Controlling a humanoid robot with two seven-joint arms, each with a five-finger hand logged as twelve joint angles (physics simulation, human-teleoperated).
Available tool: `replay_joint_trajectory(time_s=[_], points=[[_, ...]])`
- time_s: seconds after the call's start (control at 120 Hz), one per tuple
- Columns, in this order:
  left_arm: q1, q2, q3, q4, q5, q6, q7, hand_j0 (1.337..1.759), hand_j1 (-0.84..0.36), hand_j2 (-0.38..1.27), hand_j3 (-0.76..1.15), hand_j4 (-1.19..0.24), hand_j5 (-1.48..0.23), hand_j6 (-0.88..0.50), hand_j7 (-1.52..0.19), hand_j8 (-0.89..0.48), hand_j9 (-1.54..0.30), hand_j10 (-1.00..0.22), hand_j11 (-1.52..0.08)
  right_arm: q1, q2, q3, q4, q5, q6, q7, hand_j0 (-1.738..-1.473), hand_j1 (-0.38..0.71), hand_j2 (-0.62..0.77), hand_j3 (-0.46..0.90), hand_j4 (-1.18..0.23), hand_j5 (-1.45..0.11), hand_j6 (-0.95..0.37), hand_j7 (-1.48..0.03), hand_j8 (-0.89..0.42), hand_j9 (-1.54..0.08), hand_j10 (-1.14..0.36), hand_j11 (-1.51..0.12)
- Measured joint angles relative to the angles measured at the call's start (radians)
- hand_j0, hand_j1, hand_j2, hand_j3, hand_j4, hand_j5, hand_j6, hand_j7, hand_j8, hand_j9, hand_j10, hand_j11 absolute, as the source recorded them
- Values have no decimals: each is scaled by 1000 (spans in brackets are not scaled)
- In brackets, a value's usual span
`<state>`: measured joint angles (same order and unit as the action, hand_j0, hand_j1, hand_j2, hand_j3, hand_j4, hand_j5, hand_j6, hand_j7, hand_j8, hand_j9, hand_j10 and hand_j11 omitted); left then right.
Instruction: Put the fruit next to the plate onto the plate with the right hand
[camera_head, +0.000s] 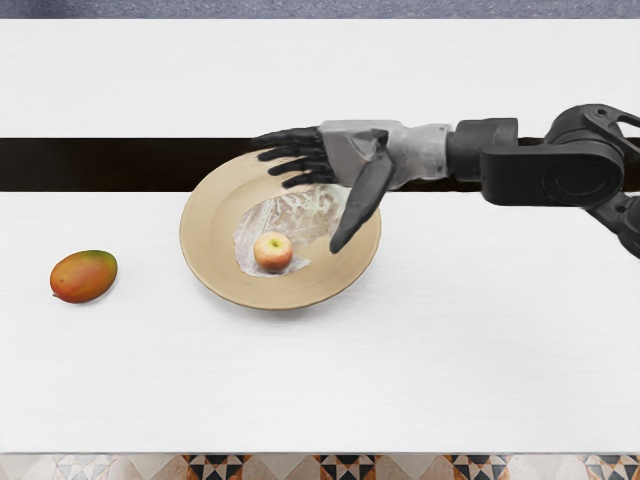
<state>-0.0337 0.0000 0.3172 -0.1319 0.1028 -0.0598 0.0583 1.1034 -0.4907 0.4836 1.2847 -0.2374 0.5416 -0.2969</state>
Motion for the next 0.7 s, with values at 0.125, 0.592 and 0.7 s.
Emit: replay_joint_trajectory(time_s=[0.125,0.592,0.7], points=[[0,0,0,0,0,0,0,1658,55,49,0,-245,-318,-245,-318,-245,-318,-245,-318,-28,-111,1,-2,168,49,17,-1658,-288,-6,0,-53,-69,-53,-68,-51,-69,-51,-68],[0,0,0,0,0,0,0,1658,55,49,0,-245,-318,-245,-318,-245,-318,-245,-318,-192,-424,-6,-3,399,69,19,-1658,-305,-6,0,-36,-49,-36,-49,-36,-49,-36,-49],[0,0,0,0,0,0,0,1658,55,49,0,-245,-318,-245,-318,-245,-318,-245,-318,-208,-455,-8,-1,412,70,19,-1658,-307,-6,0,-34,-47,-34,-47,-34,-47,-35,-47]])
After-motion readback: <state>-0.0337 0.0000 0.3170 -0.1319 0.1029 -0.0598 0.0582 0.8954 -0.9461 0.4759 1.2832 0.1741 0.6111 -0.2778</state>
